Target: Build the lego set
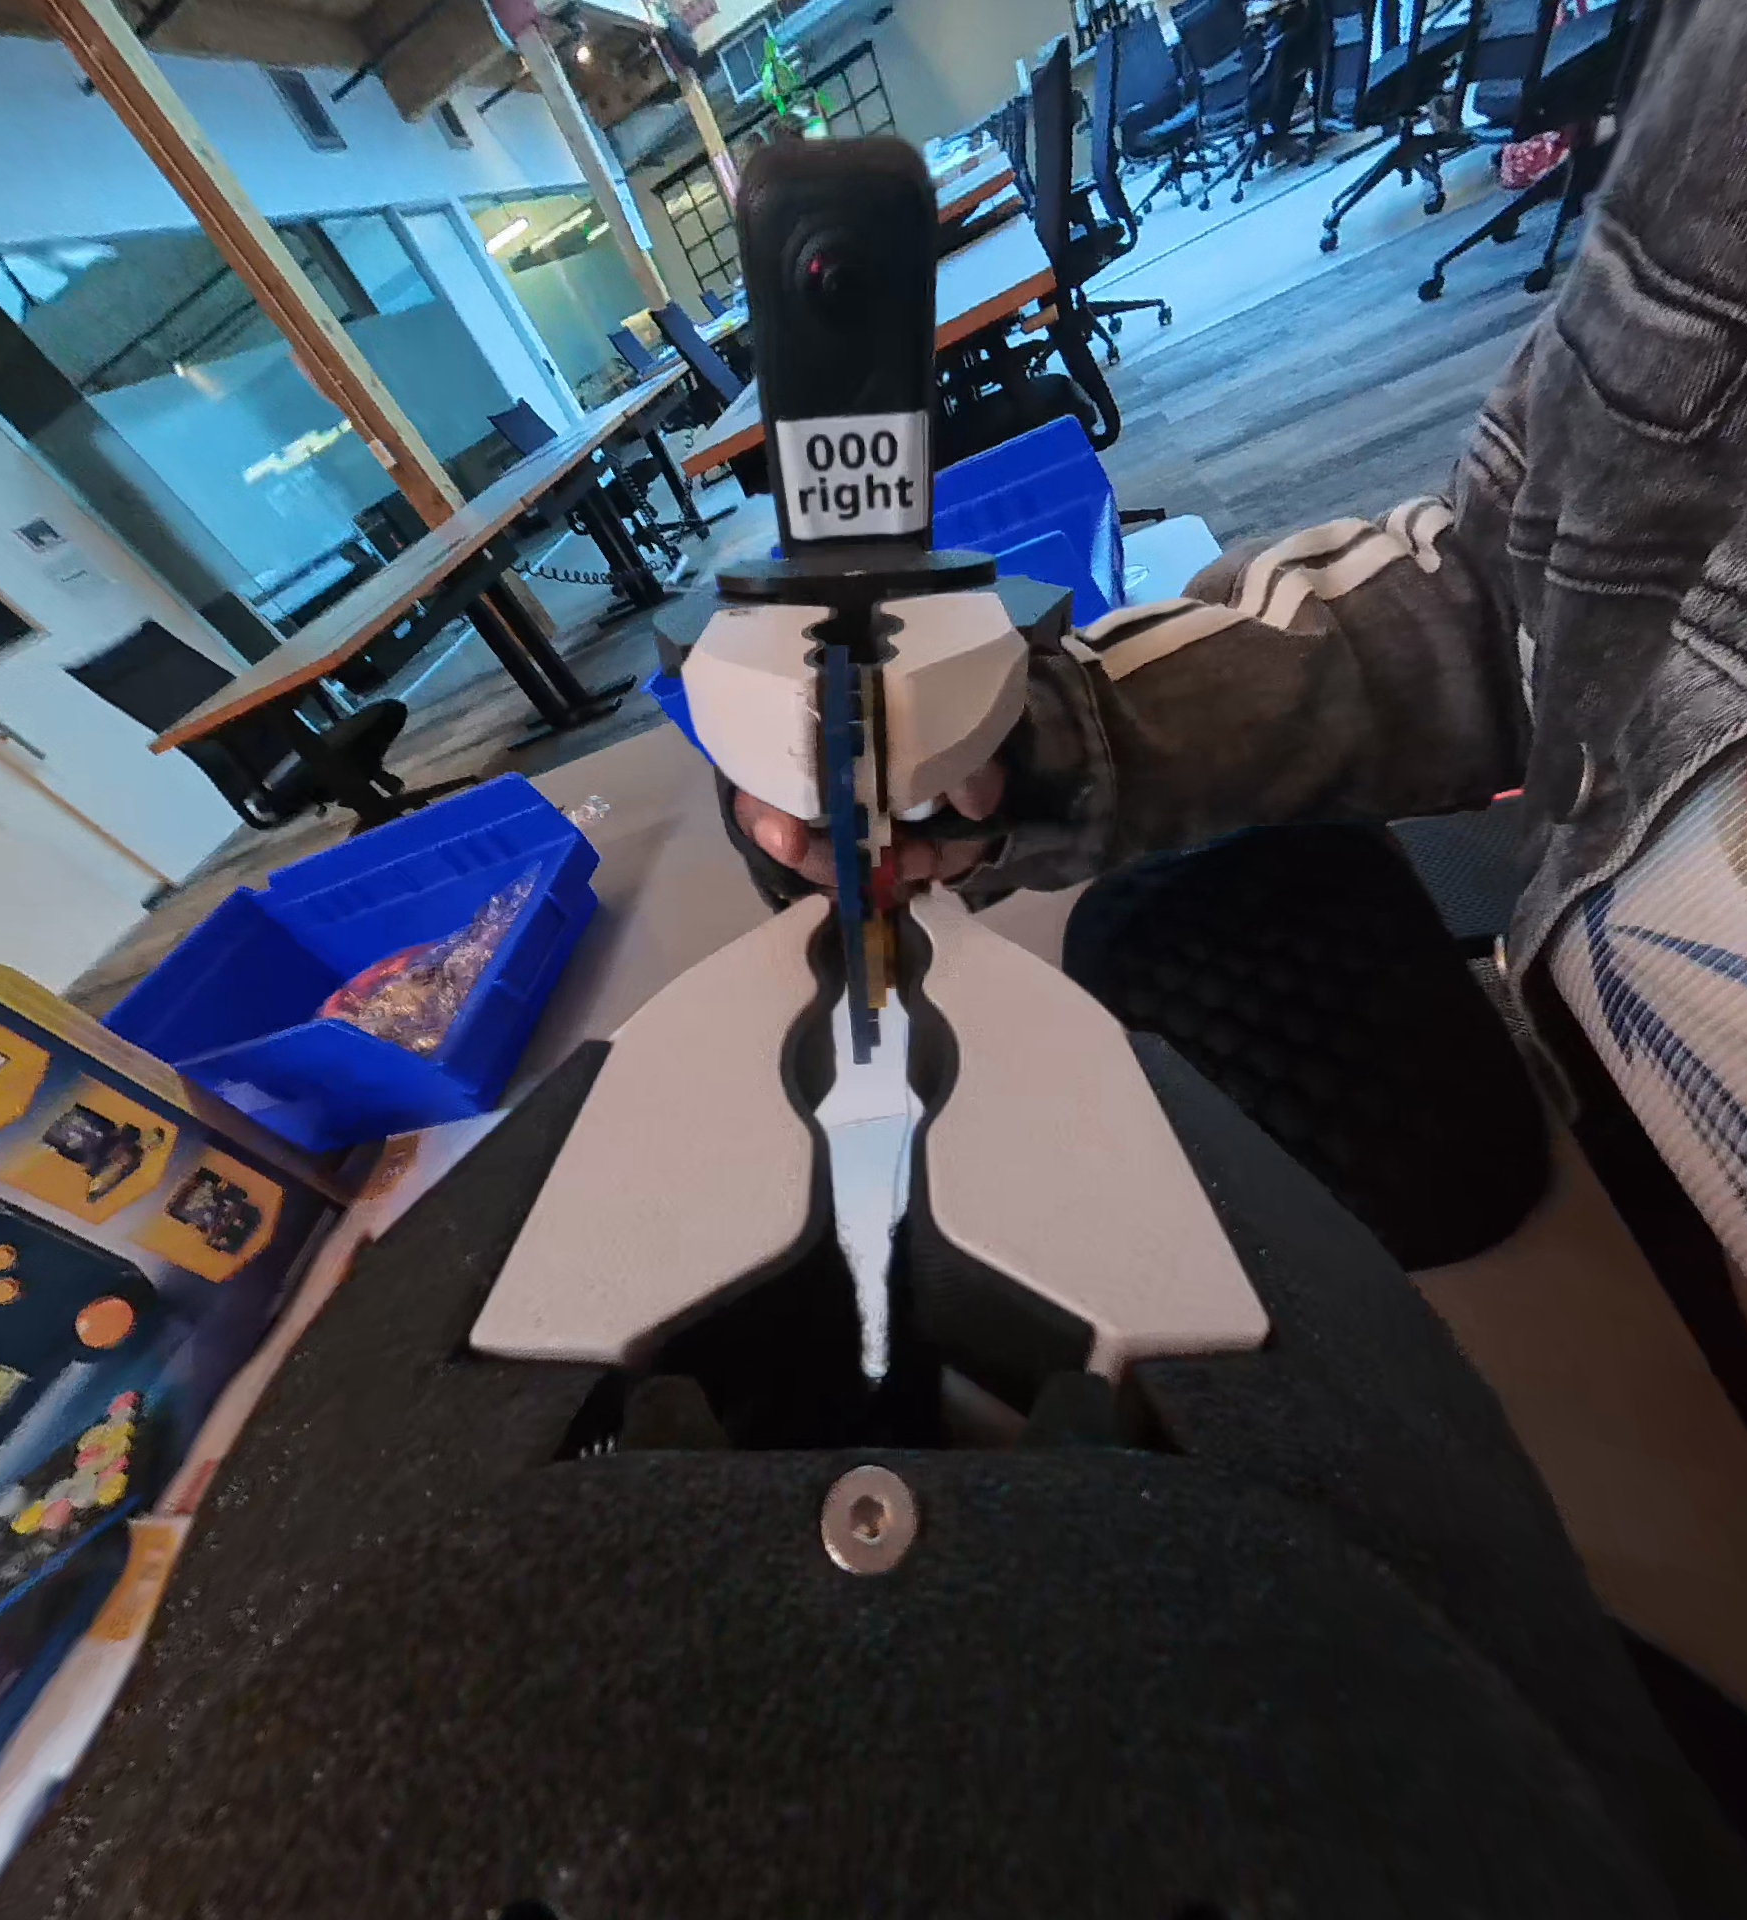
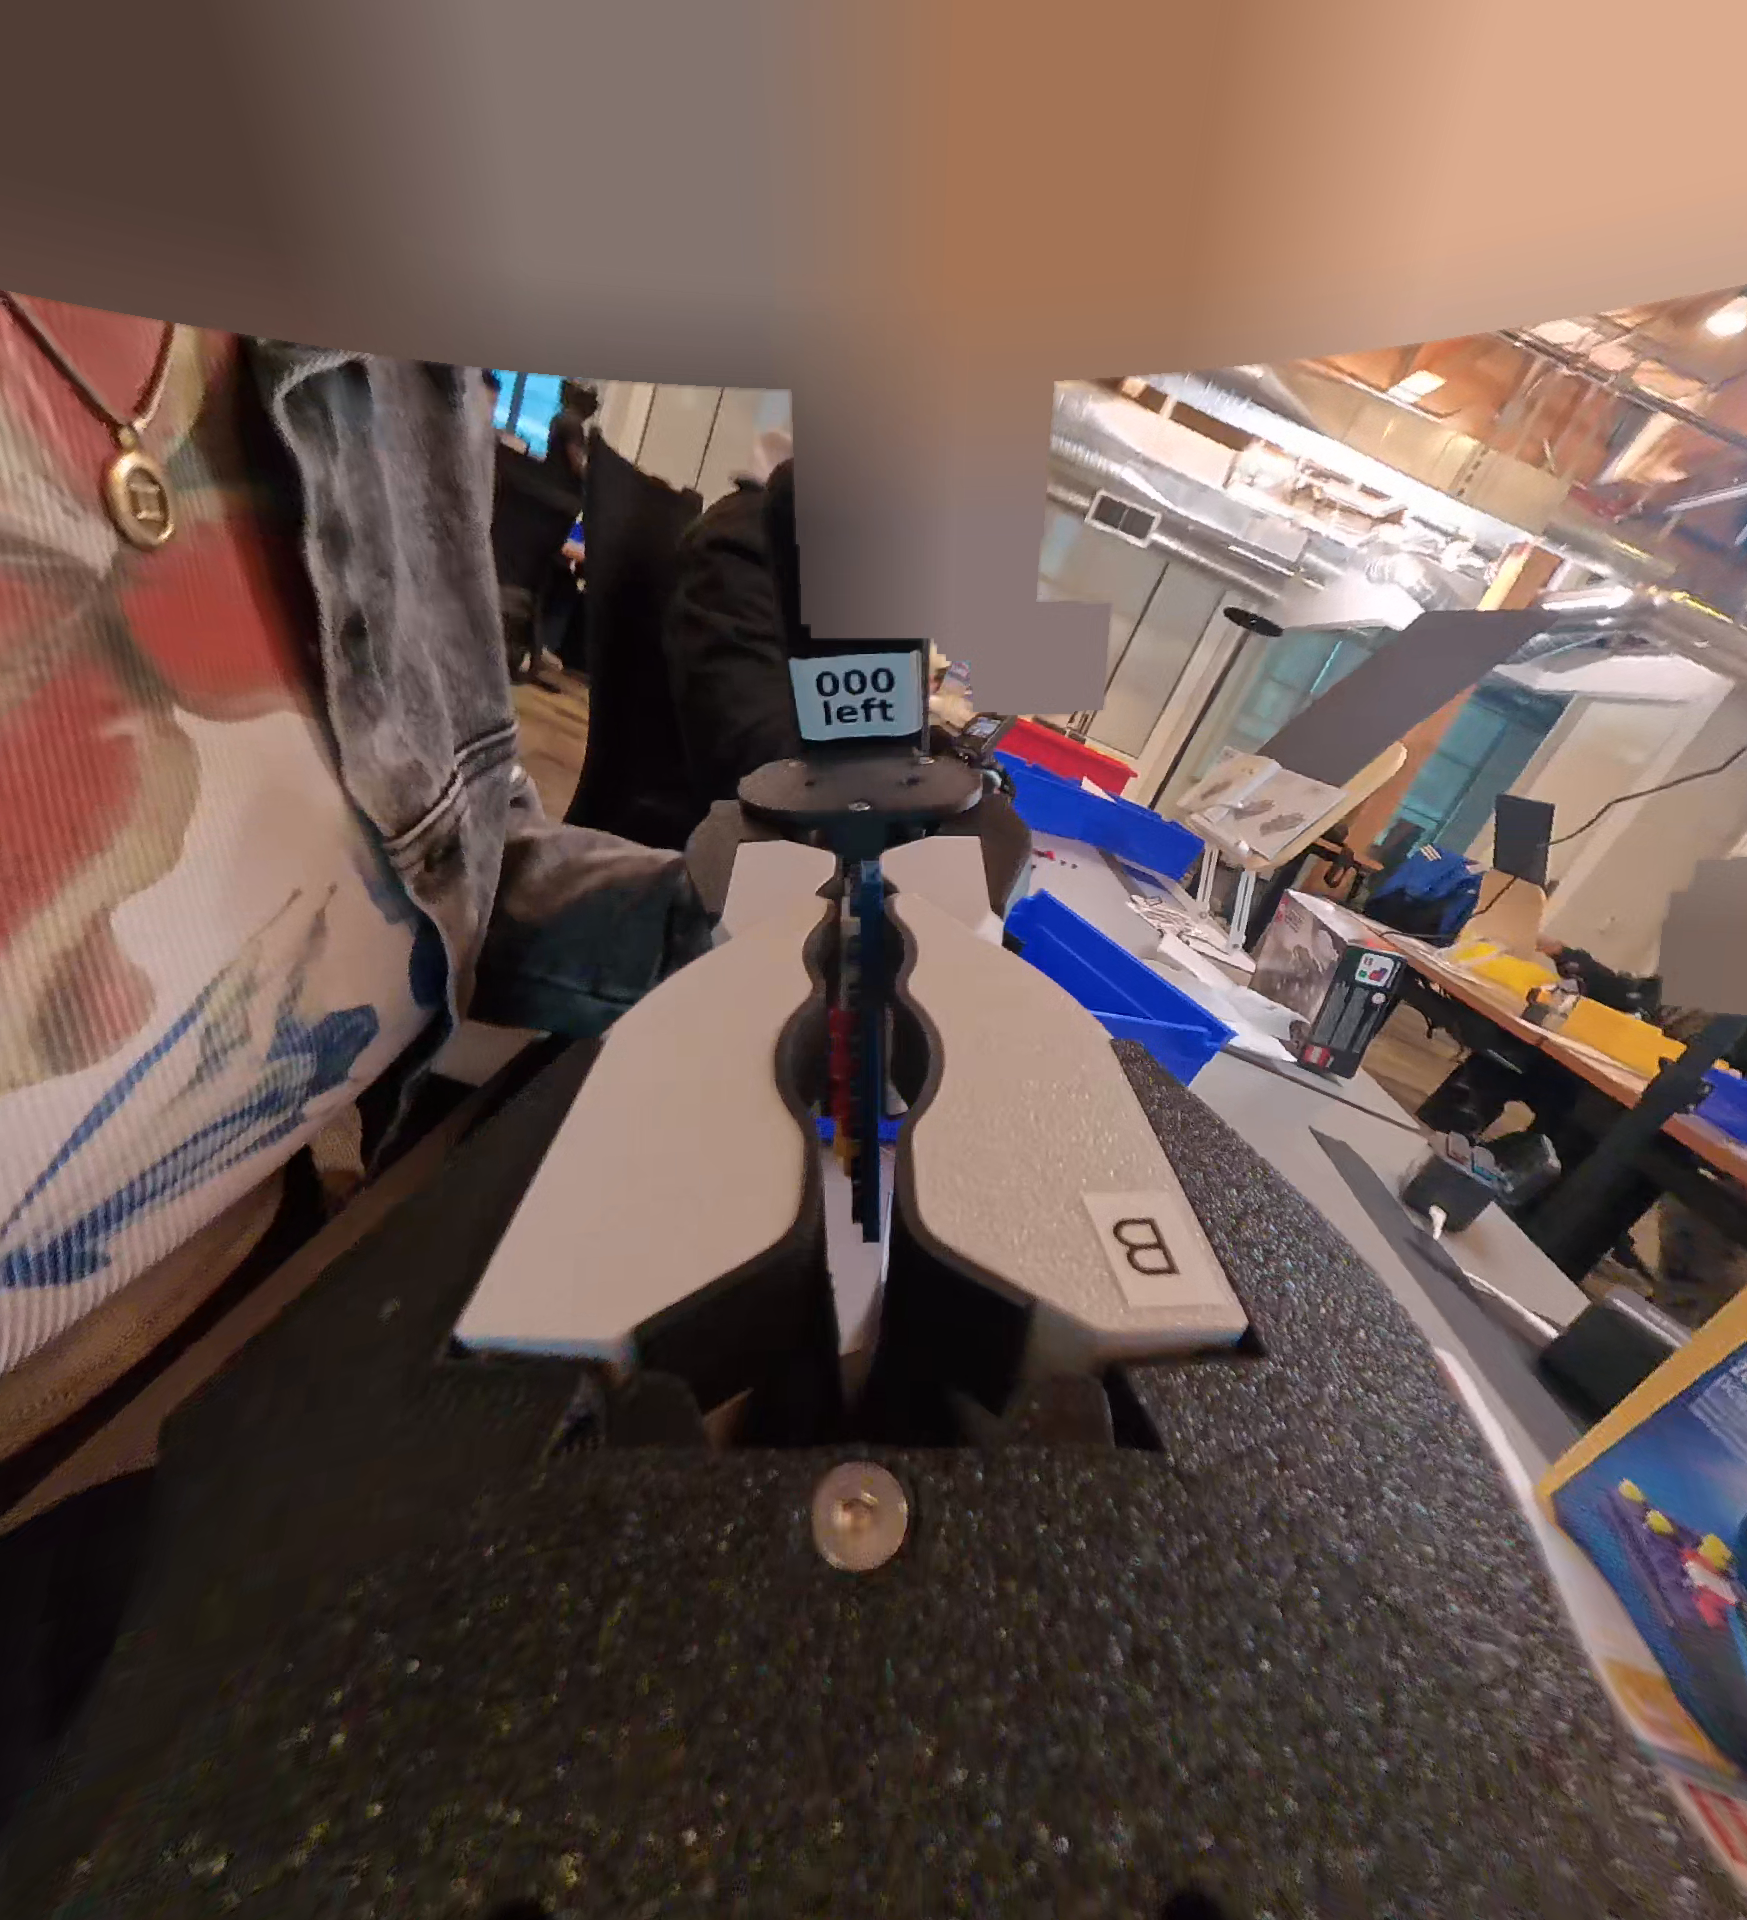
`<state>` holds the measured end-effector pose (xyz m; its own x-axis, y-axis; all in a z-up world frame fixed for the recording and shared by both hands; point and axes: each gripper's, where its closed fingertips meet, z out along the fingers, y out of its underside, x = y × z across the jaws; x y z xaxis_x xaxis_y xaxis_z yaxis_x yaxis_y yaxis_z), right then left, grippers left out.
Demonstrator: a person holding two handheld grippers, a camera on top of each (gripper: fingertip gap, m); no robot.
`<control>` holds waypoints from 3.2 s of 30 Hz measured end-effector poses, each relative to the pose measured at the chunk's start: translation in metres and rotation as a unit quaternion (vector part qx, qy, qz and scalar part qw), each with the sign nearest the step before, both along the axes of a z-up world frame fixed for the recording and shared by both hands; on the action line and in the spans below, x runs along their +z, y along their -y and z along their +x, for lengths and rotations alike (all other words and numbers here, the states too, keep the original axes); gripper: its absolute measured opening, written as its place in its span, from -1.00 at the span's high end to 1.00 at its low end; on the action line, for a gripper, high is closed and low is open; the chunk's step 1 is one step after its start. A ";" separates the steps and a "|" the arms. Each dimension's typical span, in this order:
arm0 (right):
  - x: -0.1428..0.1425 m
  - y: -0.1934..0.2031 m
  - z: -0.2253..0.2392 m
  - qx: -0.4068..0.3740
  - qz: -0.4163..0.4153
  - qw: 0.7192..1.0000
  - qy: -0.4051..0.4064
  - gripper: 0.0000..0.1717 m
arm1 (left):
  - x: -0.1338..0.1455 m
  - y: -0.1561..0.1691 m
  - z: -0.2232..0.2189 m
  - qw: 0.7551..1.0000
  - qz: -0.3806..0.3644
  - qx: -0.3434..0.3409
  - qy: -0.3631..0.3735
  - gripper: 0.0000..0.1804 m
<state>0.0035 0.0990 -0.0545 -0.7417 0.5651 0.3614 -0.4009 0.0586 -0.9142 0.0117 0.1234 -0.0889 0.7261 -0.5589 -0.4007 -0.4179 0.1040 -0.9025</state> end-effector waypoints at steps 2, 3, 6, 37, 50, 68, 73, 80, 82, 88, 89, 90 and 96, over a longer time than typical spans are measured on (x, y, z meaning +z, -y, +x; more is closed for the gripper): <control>-0.004 -0.006 -0.008 -0.013 -0.024 0.999 0.032 0.92 | -0.006 -0.002 -0.006 0.998 -0.057 0.005 0.038 0.91; -0.007 -0.011 -0.013 -0.021 -0.038 0.998 0.055 0.89 | -0.011 -0.003 -0.008 0.994 -0.093 0.002 0.057 0.92; -0.023 -0.014 -0.018 0.009 -0.052 0.988 0.147 0.85 | -0.025 0.001 -0.011 0.973 -0.202 -0.024 0.106 0.92; -0.012 -0.053 -0.075 0.007 -0.688 0.684 0.242 0.93 | 0.020 -0.007 -0.076 0.961 0.148 0.229 0.051 0.64; 0.000 -0.063 -0.065 -0.027 -0.573 0.784 0.237 0.59 | 0.025 0.008 -0.093 0.947 0.184 0.248 0.089 0.61; -0.197 -0.085 -0.029 -0.309 0.164 0.796 0.494 0.47 | 0.027 0.026 -0.122 0.909 0.257 0.321 0.076 0.61; -0.184 -0.086 -0.010 -0.267 0.129 0.834 0.464 0.45 | 0.024 0.029 -0.132 0.903 0.251 0.337 0.088 0.61; -0.154 -0.170 0.017 -0.433 -0.050 0.802 0.408 0.20 | 0.015 0.022 -0.135 0.909 0.223 0.329 0.122 0.61; -0.163 -0.175 0.024 -0.444 -0.020 0.790 0.422 0.19 | 0.013 0.021 -0.134 0.912 0.217 0.324 0.123 0.61; -0.176 -0.164 0.028 -0.426 0.016 0.785 0.449 0.30 | 0.005 0.016 -0.132 0.920 0.194 0.315 0.131 0.61; -0.178 -0.162 0.028 -0.425 0.022 0.783 0.453 0.30 | 0.003 0.015 -0.132 0.921 0.189 0.313 0.132 0.61; -0.179 -0.160 0.028 -0.425 0.028 0.783 0.453 0.31 | 0.001 0.014 -0.131 0.924 0.181 0.309 0.132 0.60; -0.173 -0.158 0.028 -0.422 0.038 0.793 0.437 0.37 | -0.040 -0.010 -0.102 0.963 0.032 0.226 0.143 0.60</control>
<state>0.0314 0.2572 -0.2278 -0.0969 0.9950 -0.0258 0.5956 0.0372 -0.8024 -0.0907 0.1332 -0.1285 0.9752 -0.1404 -0.1711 -0.1688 0.0285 -0.9852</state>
